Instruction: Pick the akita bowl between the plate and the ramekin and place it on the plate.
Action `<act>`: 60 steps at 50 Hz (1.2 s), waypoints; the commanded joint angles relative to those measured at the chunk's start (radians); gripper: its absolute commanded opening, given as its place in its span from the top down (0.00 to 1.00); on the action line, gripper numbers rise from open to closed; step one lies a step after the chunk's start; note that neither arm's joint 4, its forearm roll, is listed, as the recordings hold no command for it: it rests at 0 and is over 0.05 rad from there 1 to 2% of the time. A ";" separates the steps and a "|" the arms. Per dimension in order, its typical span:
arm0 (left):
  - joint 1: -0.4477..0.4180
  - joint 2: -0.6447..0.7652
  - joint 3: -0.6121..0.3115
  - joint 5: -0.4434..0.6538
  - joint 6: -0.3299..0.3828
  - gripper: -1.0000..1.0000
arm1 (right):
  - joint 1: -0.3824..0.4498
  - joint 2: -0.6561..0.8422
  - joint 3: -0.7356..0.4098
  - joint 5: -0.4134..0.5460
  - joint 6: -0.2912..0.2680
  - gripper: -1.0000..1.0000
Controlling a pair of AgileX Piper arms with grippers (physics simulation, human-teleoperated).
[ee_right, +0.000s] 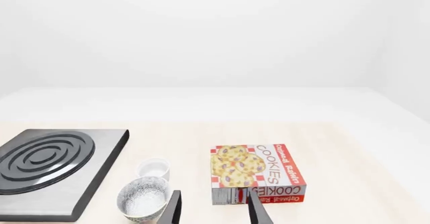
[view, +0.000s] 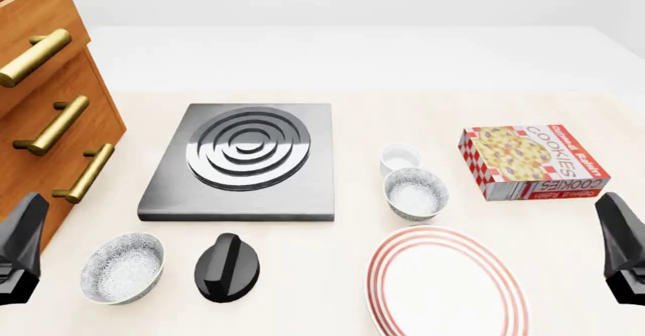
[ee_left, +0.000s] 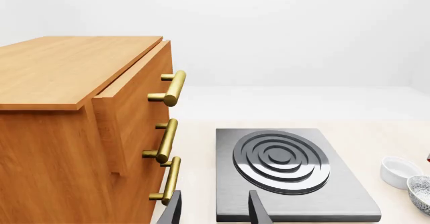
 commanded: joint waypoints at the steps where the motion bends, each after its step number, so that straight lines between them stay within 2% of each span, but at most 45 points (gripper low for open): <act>1: 0.000 0.004 -0.003 -0.001 0.000 0.00 | 0.031 0.000 -0.008 -0.006 -0.001 0.00; 5: 0.000 0.004 -0.003 -0.001 0.000 0.00 | 0.036 0.000 -0.024 -0.005 -0.002 0.00; 7: 0.000 0.004 -0.003 -0.001 0.000 0.00 | 0.034 0.000 -0.028 0.004 0.032 0.00; 9: 0.000 0.004 -0.003 -0.001 0.000 0.00 | 0.034 0.000 -0.048 0.018 0.016 0.00; 12: 0.000 0.004 -0.003 -0.001 0.000 0.00 | 0.031 0.000 -0.076 0.040 0.020 0.00; 13: 0.000 0.004 -0.003 -0.001 0.000 0.00 | 0.032 0.000 -0.096 0.053 0.038 0.00; 14: 0.000 0.004 -0.003 -0.001 0.000 0.00 | 0.022 0.000 -0.129 0.080 0.105 0.00; 16: 0.000 0.004 -0.003 -0.001 0.000 0.00 | 0.021 0.000 -0.179 0.114 0.087 0.00; 17: 0.000 0.004 -0.003 -0.001 0.000 0.00 | 0.056 0.000 -0.262 0.167 0.090 0.00; 19: 0.000 0.004 -0.003 -0.001 0.000 0.00 | 0.060 0.000 -0.283 0.191 0.088 0.00; 21: 0.000 0.004 -0.003 -0.001 0.000 0.00 | 0.076 0.001 -0.366 0.243 0.110 0.00; 22: 0.000 0.004 -0.003 -0.001 0.000 0.00 | 0.088 0.004 -0.404 0.279 0.101 0.00; 25: 0.000 0.004 -0.003 -0.001 0.000 0.00 | 0.123 0.073 -0.514 0.313 0.083 0.00; 28: 0.000 0.004 -0.003 -0.001 0.000 0.00 | 0.144 0.201 -0.592 0.317 0.118 0.00; 29: 0.000 0.004 -0.003 -0.001 0.000 0.00 | 0.144 0.201 -0.592 0.317 0.118 0.00; 30: 0.000 0.004 -0.003 -0.001 0.000 0.00 | 0.142 0.215 -0.622 0.327 0.142 0.00; 31: 0.000 0.004 -0.003 -0.001 0.000 0.00 | 0.142 0.246 -0.651 0.335 0.120 0.00; 32: 0.000 0.004 -0.003 -0.001 0.000 0.00 | 0.166 0.264 -0.669 0.341 0.122 0.00; 33: 0.000 0.004 -0.003 -0.001 0.000 0.00 | 0.155 0.293 -0.707 0.356 0.148 0.00; 35: 0.000 0.004 -0.003 -0.001 0.000 0.00 | 0.146 0.343 -0.735 0.367 0.137 0.00; 36: 0.000 0.004 -0.003 -0.001 0.000 0.00 | 0.176 0.369 -0.787 0.376 0.141 0.00; 37: 0.000 0.004 -0.003 -0.001 0.000 0.00 | 0.145 0.417 -0.813 0.395 0.141 0.00; 39: 0.000 0.004 -0.003 -0.001 0.000 0.00 | 0.184 0.459 -0.855 0.408 0.160 0.00; 41: 0.000 0.004 -0.003 -0.001 0.000 0.00 | 0.161 0.493 -0.882 0.427 0.162 0.00; 43: 0.000 0.004 -0.003 -0.001 0.000 0.00 | 0.200 0.558 -0.940 0.454 0.162 0.00; 45: 0.000 0.004 -0.003 -0.001 0.000 0.00 | 0.217 0.607 -0.975 0.472 0.207 0.00; 49: 0.000 0.004 -0.003 -0.001 0.000 0.00 | 0.193 0.669 -1.048 0.520 0.147 0.00; 53: 0.000 0.004 -0.003 -0.001 0.000 0.00 | 0.202 0.727 -1.109 0.553 0.158 0.00; 56: 0.000 0.004 -0.003 -0.001 0.000 0.00 | 0.181 0.763 -1.173 0.588 0.105 0.00; 57: 0.000 0.004 -0.003 -0.001 0.000 0.00 | 0.212 0.782 -1.189 0.596 0.118 0.00; 60: 0.000 0.004 -0.003 -0.001 0.000 0.00 | 0.216 0.857 -1.231 0.628 0.120 0.00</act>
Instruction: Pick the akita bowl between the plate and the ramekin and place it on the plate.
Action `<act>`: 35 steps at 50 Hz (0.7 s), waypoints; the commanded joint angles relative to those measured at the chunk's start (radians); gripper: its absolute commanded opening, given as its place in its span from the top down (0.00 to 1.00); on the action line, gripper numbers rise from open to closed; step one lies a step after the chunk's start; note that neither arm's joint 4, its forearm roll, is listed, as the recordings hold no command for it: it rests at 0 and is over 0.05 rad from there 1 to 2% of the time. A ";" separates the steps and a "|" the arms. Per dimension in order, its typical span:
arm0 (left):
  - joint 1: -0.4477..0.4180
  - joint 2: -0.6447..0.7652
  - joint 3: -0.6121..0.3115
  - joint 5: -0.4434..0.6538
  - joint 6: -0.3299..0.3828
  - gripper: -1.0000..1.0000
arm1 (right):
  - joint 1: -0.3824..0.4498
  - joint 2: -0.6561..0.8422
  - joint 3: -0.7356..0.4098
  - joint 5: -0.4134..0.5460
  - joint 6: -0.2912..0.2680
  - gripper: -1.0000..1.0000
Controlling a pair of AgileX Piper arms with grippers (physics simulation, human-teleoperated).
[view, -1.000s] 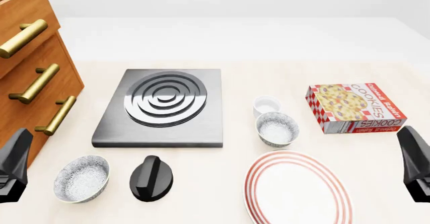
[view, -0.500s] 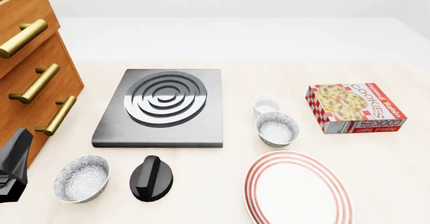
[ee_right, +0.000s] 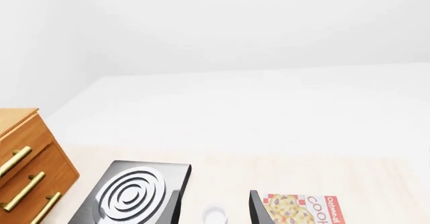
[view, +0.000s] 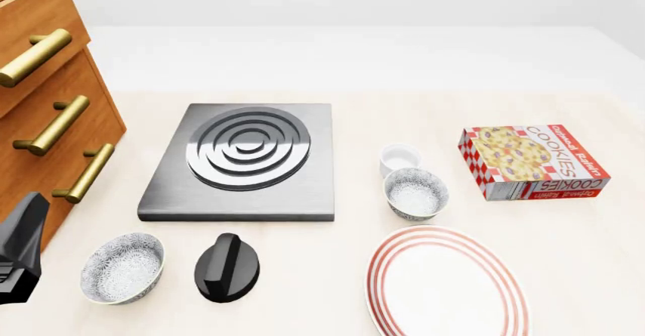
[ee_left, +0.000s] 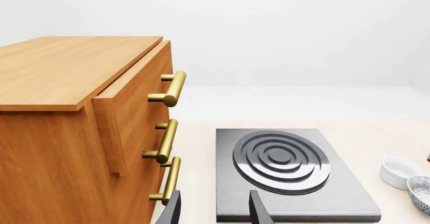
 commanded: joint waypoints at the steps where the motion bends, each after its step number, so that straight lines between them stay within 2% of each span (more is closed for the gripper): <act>1: 0.000 0.000 0.000 0.000 0.000 0.00 | 0.039 0.211 -0.198 0.111 -0.014 0.00; 4: 0.000 0.000 0.000 0.000 0.000 0.00 | 0.032 0.249 -0.217 0.129 -0.036 0.00; 8: 0.000 0.000 0.000 0.000 0.000 0.00 | 0.116 0.358 -0.239 0.154 0.020 0.00; 10: 0.000 0.000 0.000 0.000 0.000 0.00 | 0.090 0.366 -0.250 0.153 0.005 0.00; 13: 0.000 0.000 0.000 0.000 0.000 0.00 | 0.094 0.398 -0.270 0.160 0.017 0.00; 14: 0.000 0.000 0.000 0.000 0.000 0.00 | 0.130 0.430 -0.284 0.165 0.038 0.00; 16: 0.000 0.000 0.000 0.000 0.000 0.00 | 0.144 0.466 -0.312 0.177 0.069 0.00; 18: 0.000 0.000 0.000 0.000 0.000 0.00 | 0.157 0.487 -0.331 0.184 0.076 0.00; 20: 0.000 0.000 0.000 0.000 0.000 0.00 | 0.137 0.511 -0.361 0.199 0.059 0.00; 24: 0.000 0.000 0.000 0.000 0.000 0.00 | 0.144 0.570 -0.395 0.224 0.075 0.00; 35: 0.000 0.000 0.000 0.000 0.000 0.00 | 0.099 0.666 -0.361 0.244 0.075 0.00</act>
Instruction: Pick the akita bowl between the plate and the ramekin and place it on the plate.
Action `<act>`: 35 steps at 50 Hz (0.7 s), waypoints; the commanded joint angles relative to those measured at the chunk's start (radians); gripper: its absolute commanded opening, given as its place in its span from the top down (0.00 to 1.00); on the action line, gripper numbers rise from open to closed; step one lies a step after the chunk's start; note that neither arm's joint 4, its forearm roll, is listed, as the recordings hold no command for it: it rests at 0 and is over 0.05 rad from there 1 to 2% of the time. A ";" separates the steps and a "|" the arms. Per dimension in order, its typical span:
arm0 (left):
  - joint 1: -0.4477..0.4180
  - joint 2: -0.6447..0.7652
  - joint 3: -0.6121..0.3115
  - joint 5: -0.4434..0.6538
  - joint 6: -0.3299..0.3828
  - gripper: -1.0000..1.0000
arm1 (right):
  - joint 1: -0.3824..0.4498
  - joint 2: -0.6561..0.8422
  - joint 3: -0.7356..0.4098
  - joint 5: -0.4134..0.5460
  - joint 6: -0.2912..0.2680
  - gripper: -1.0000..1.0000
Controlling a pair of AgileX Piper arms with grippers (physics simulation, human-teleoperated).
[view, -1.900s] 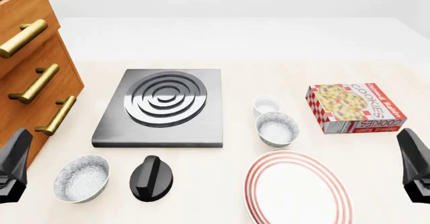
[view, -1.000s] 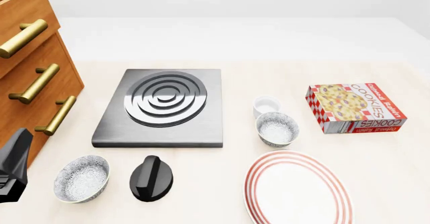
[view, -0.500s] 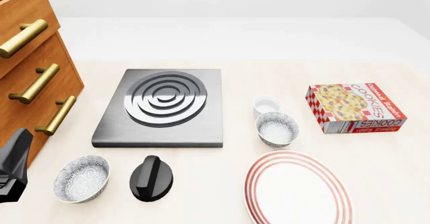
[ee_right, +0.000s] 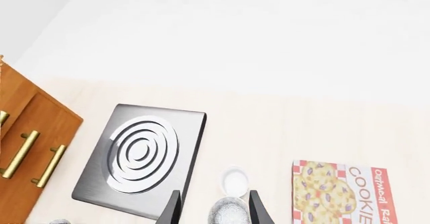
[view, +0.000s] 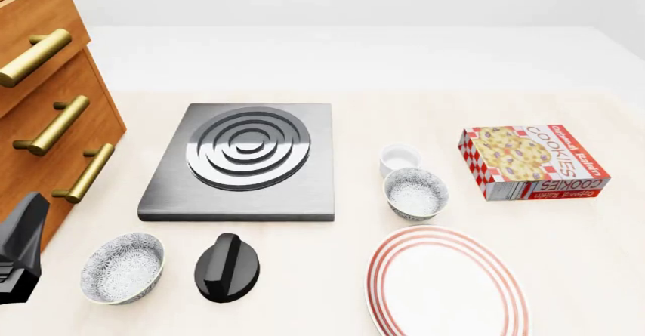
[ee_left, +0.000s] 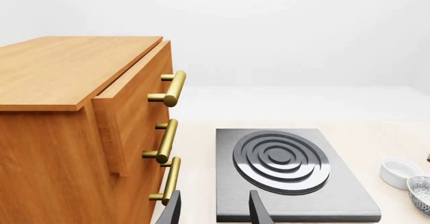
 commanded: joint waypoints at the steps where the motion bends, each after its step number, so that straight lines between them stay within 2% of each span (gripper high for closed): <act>1: 0.000 0.000 0.000 0.000 0.000 0.00 | -0.019 0.117 -0.003 0.026 0.018 0.00; 8: 0.000 0.000 0.000 0.000 0.000 0.00 | -0.058 0.145 0.030 0.033 0.004 0.00; 14: 0.000 0.000 0.000 0.000 0.000 0.00 | -0.113 0.168 0.104 0.008 -0.037 0.00; 16: 0.000 0.000 0.000 0.000 0.000 0.00 | -0.115 0.170 0.121 -0.006 -0.027 0.00; 24: 0.000 0.000 0.000 0.000 0.000 0.00 | -0.159 0.177 0.208 -0.051 -0.044 0.00; 26: 0.000 0.000 0.000 0.000 0.000 0.00 | -0.152 0.186 0.219 -0.059 -0.028 0.00; 35: 0.000 0.000 0.000 0.000 0.000 0.00 | -0.157 0.251 0.256 -0.110 -0.026 0.00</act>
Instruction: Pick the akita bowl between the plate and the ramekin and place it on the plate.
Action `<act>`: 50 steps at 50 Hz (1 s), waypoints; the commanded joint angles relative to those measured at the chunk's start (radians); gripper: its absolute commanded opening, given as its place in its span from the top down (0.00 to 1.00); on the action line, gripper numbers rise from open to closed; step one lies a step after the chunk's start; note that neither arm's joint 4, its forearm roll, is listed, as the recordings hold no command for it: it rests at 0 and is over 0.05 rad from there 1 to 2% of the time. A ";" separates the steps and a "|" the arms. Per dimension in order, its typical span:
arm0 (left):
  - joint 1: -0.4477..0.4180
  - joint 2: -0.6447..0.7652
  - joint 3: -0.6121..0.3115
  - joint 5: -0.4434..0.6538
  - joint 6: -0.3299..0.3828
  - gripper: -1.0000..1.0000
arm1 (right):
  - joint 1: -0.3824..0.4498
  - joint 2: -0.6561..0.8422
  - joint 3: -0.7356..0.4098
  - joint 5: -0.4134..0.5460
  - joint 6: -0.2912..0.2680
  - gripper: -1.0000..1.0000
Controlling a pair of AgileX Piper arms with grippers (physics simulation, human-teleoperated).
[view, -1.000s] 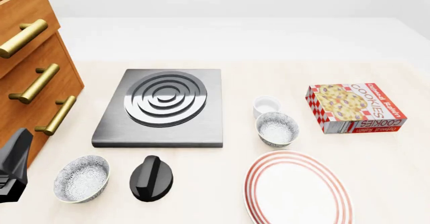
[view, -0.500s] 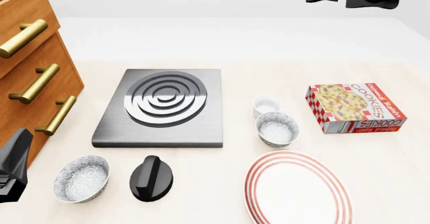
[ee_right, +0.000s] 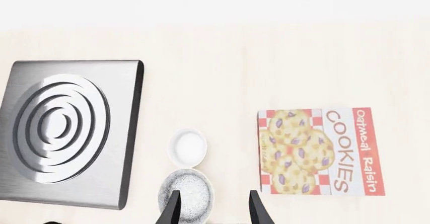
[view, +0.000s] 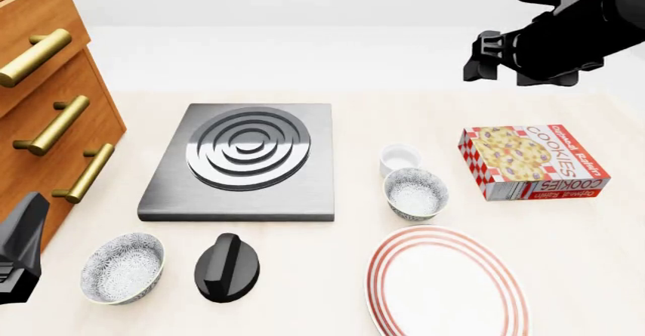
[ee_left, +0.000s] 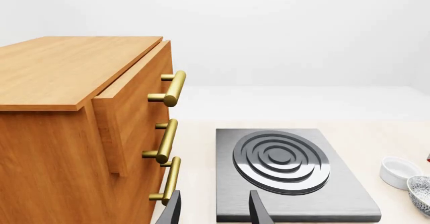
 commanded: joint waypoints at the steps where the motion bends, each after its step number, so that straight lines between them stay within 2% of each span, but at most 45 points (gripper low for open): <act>1: 0.000 0.000 0.000 0.000 0.000 0.00 | -0.018 0.057 0.073 -0.060 0.001 0.00; 13: 0.000 0.000 0.000 0.000 0.000 0.00 | -0.010 0.113 0.092 -0.095 0.020 0.00; 25: 0.000 0.000 0.000 0.000 0.000 0.00 | 0.011 0.134 0.129 -0.144 0.063 0.00; 39: 0.000 0.000 0.000 0.000 0.000 0.00 | 0.047 0.199 0.211 -0.239 0.114 0.00; 41: 0.000 0.000 0.000 0.000 0.000 0.00 | 0.046 0.213 0.214 -0.248 0.103 0.00; 50: 0.000 0.000 0.000 0.000 0.000 0.00 | 0.056 0.269 0.251 -0.308 0.123 0.00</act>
